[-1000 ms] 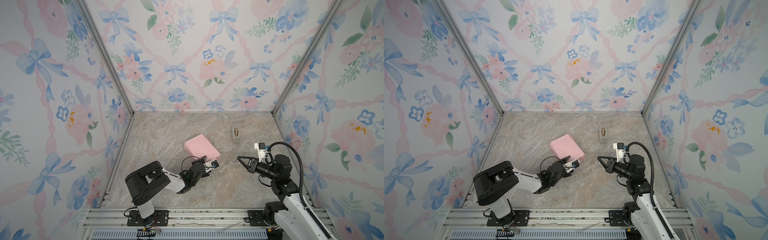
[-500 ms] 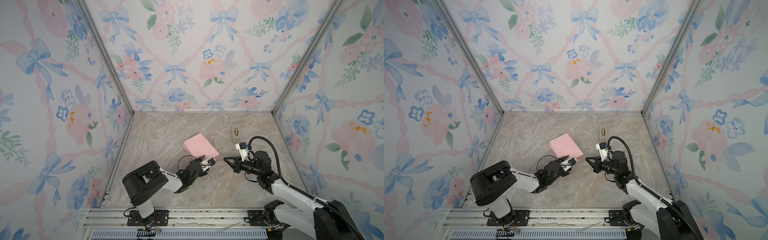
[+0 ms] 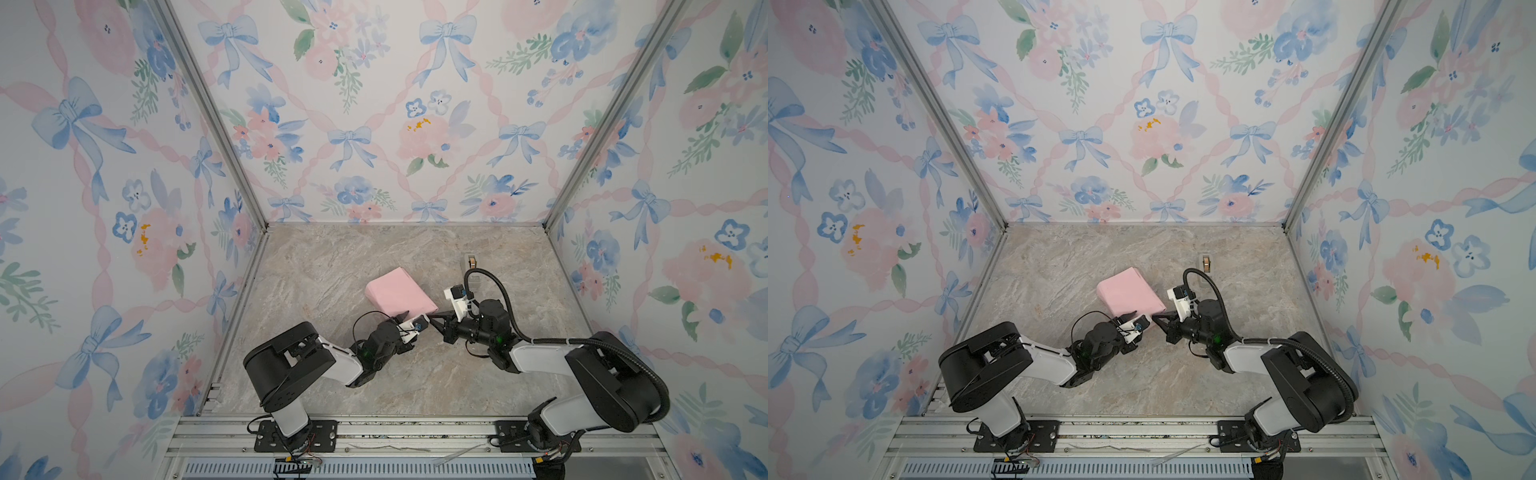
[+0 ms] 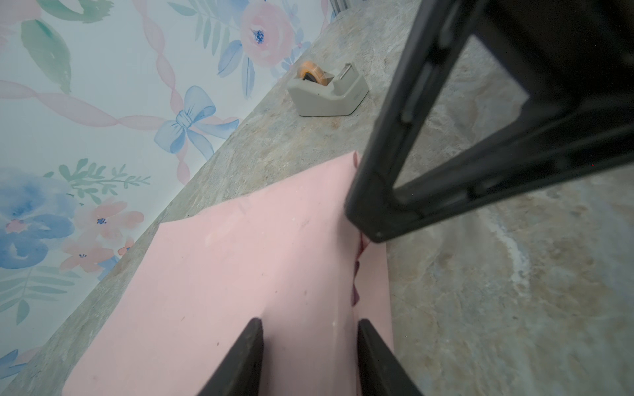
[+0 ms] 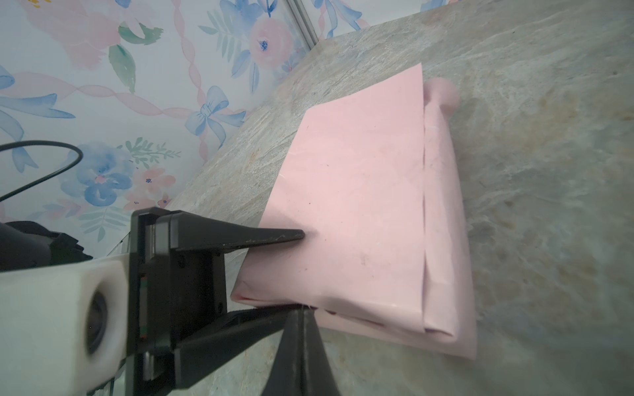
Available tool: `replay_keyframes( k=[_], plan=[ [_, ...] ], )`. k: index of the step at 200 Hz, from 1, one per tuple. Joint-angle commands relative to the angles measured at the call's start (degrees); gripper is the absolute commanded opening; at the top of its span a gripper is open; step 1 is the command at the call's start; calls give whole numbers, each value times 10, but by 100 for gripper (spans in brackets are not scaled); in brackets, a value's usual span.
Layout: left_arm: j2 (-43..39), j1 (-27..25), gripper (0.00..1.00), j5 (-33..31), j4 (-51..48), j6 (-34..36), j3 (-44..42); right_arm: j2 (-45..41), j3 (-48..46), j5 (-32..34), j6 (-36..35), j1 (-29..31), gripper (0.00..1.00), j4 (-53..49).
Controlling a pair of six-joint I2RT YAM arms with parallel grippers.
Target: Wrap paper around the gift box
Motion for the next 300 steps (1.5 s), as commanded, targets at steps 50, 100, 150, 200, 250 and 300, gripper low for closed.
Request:
replay_keyframes(
  k=[50, 100, 150, 200, 250, 300],
  plan=[
    [-3, 8, 46, 4, -35, -14, -15, 76, 49, 6, -8, 24, 0, 105],
    [-4, 7, 45, 8, -35, -14, -15, 113, 62, 14, -11, 25, 0, 114],
    [-9, 8, 45, 9, -35, -14, -13, 134, 78, 44, -46, 25, 0, 60],
    [-9, 8, 45, 8, -35, -12, -13, 129, 97, 89, -98, 32, 4, -48],
    [-7, 8, 45, 8, -35, -9, -14, 111, 117, 133, -146, 49, 13, -146],
    [1, 8, 45, 8, -35, -9, -10, 61, 139, 154, -167, 61, 25, -213]
  ],
)
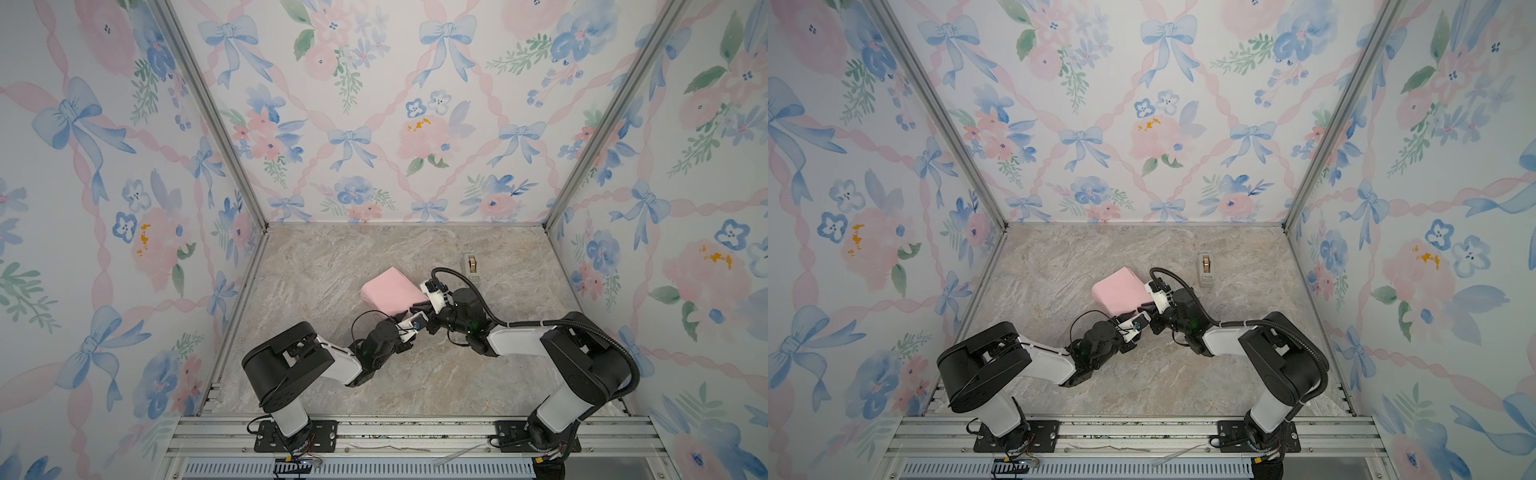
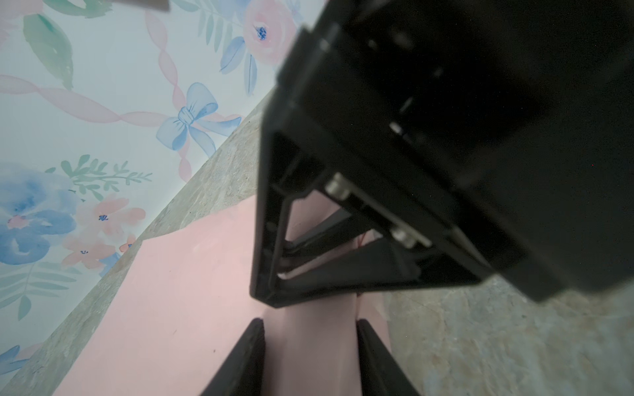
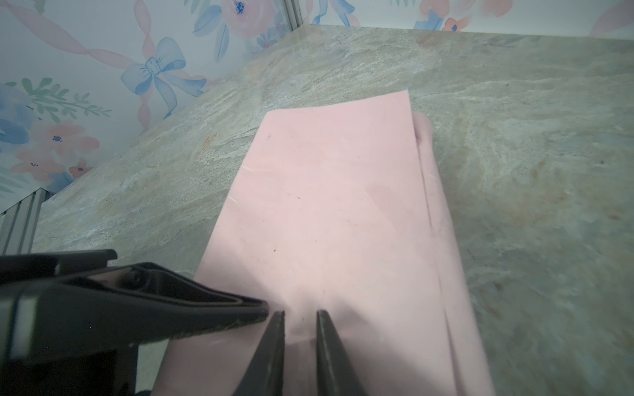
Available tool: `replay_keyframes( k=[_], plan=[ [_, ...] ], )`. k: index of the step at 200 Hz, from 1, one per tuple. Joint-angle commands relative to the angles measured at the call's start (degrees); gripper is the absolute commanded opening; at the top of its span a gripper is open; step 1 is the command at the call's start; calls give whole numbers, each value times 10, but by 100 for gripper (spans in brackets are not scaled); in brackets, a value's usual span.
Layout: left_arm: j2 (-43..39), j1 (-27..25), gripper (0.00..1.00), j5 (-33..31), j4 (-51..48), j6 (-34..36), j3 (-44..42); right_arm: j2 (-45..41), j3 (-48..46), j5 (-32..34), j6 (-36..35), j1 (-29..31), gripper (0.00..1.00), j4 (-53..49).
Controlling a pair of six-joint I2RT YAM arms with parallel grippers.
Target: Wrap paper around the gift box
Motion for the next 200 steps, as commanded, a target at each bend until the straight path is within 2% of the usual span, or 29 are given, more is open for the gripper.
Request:
replay_keyframes(
  k=[1, 36, 66, 105, 142, 165, 181, 200],
  plan=[
    [5, 2, 45, 5, -31, -8, -10, -24, 12, 37, -23, 6, 26, -104],
    [5, 2, 44, 3, -31, -5, -11, -66, 27, 31, -18, 9, 36, -136],
    [5, 2, 43, 4, -31, -5, -11, -93, 34, 18, -12, 9, 56, -151],
    [5, 2, 43, 4, -31, -5, -11, -128, 37, 8, 4, 3, 60, -164],
    [2, 1, 43, 4, -31, -4, -11, -181, 8, -13, 55, -28, 60, -190],
    [4, 2, 43, 4, -30, -4, -9, -192, -18, -24, 74, -29, 54, -216],
    [3, 2, 43, 4, -30, -5, -8, -184, -41, -34, 95, -29, 38, -207],
    [2, 2, 43, 5, -30, -6, -8, -167, -60, -35, 112, -21, 25, -190]
  ],
)
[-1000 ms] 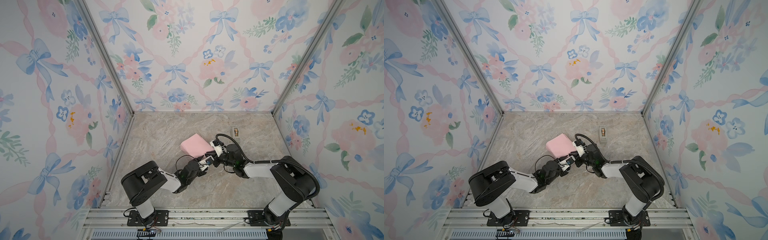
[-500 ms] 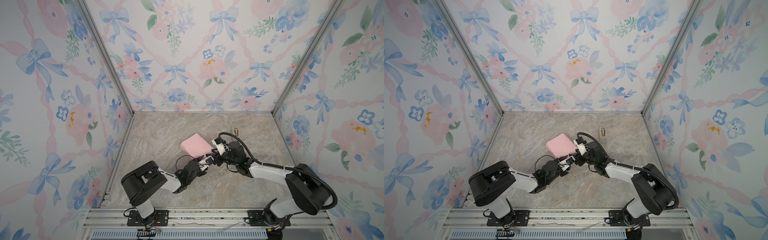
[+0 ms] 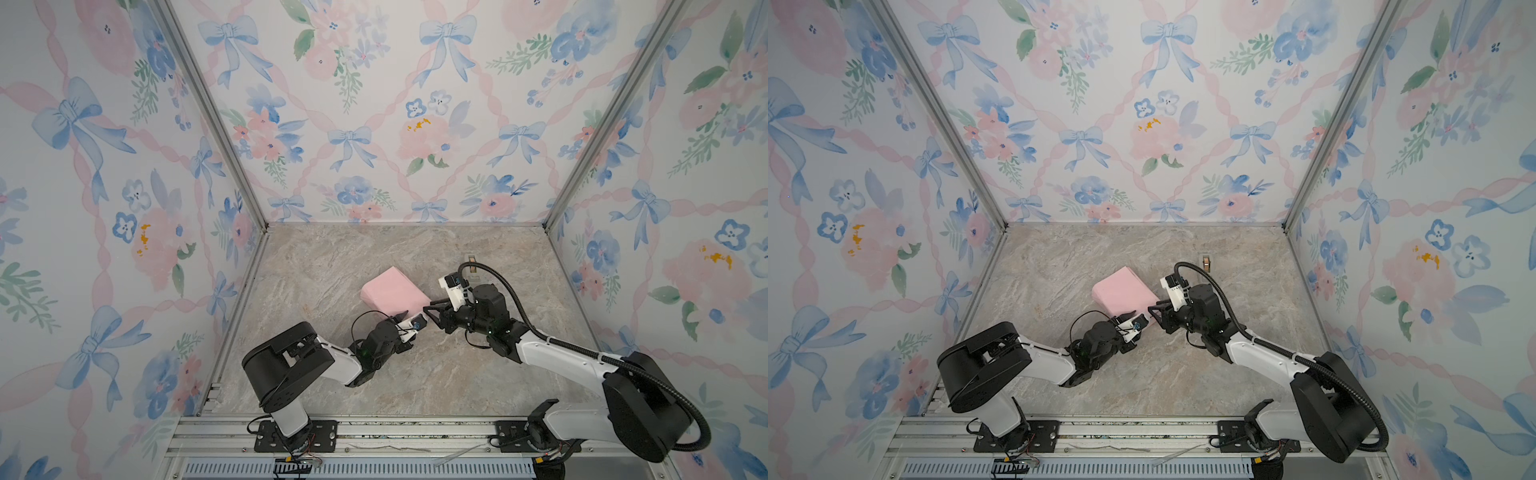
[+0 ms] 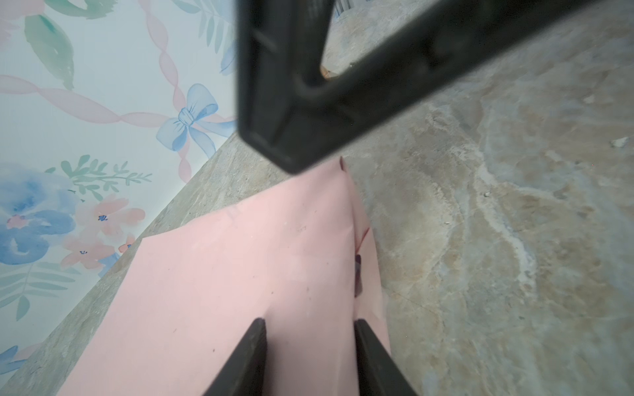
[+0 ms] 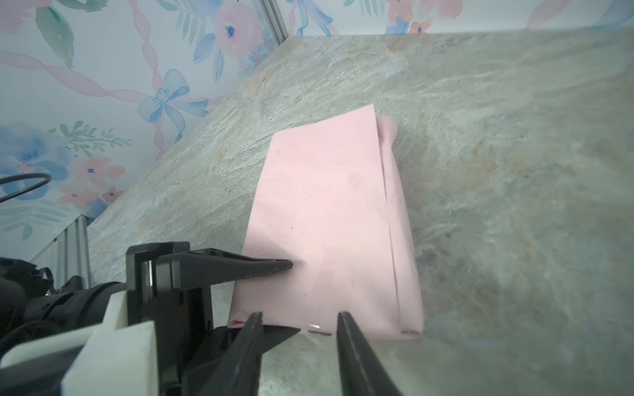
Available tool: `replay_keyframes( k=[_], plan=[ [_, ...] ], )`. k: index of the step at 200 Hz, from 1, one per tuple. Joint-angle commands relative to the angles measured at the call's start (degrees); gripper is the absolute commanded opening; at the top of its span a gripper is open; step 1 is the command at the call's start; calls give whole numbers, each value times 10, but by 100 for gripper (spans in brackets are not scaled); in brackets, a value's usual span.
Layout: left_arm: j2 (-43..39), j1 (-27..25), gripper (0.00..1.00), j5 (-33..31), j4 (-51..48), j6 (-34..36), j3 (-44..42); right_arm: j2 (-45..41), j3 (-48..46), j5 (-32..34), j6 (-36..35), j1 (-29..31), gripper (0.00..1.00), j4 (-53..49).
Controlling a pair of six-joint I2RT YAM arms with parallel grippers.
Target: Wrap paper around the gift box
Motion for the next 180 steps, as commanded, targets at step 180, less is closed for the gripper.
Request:
replay_keyframes(
  k=[180],
  plan=[
    [-2, 1, 42, 12, -33, -8, -9, 198, 6, 2, 101, 21, 6, 146]
  ],
)
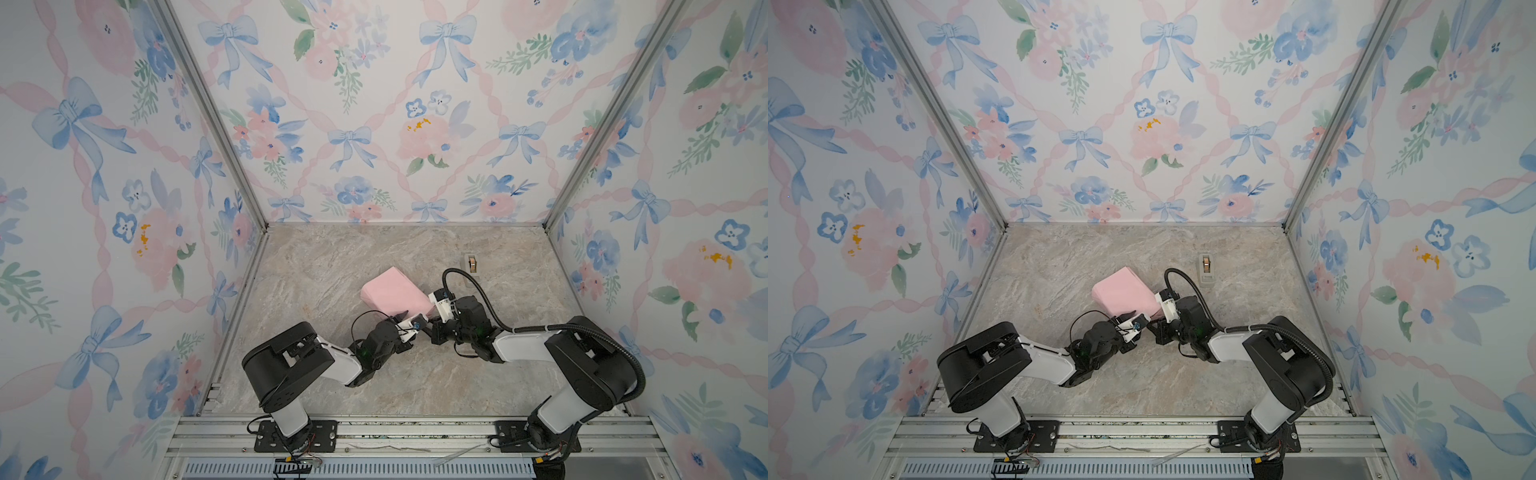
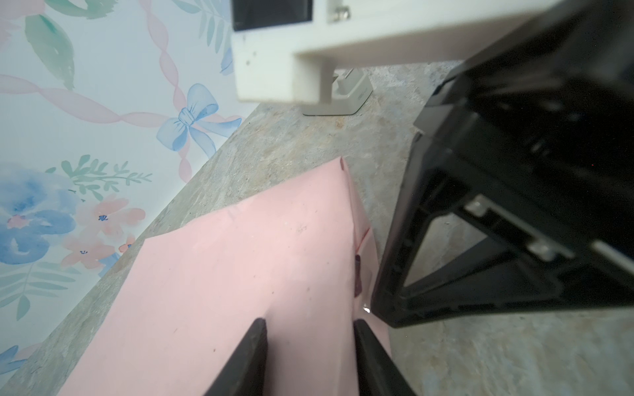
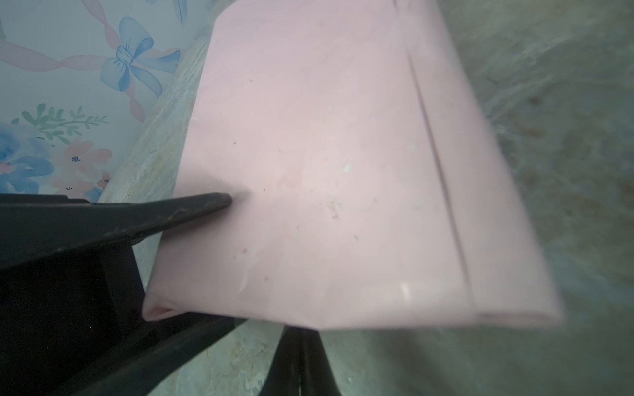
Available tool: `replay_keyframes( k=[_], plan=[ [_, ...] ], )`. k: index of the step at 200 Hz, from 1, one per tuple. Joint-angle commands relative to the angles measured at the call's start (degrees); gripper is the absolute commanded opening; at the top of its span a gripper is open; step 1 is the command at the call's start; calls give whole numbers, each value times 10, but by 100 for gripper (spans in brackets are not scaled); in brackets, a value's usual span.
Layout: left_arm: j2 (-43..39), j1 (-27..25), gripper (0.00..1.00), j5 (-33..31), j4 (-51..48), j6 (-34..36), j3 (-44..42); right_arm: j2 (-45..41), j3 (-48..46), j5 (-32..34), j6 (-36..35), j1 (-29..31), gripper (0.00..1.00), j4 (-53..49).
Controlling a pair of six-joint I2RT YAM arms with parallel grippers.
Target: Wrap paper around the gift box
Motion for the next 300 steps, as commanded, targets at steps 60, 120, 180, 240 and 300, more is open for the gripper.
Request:
replay_keyframes(
  k=[60, 120, 180, 240, 300],
  plan=[
    [0, 1, 42, 9, -33, -8, -9, -24, -7, 38, 8, -8, 24, -18],
    [0, 2, 42, 10, -32, -8, -6, -89, -35, 40, -2, 12, 17, -53],
    [-1, 2, 42, 20, -32, -11, -7, -39, -3, 46, 4, 21, 7, -15],
    [-8, 2, 43, 22, -32, -14, -9, -4, 15, 41, 12, 14, 10, 23],
    [-87, -1, 65, 17, -72, -63, -4, -160, -18, 64, -13, 12, 40, -97]
  ],
)
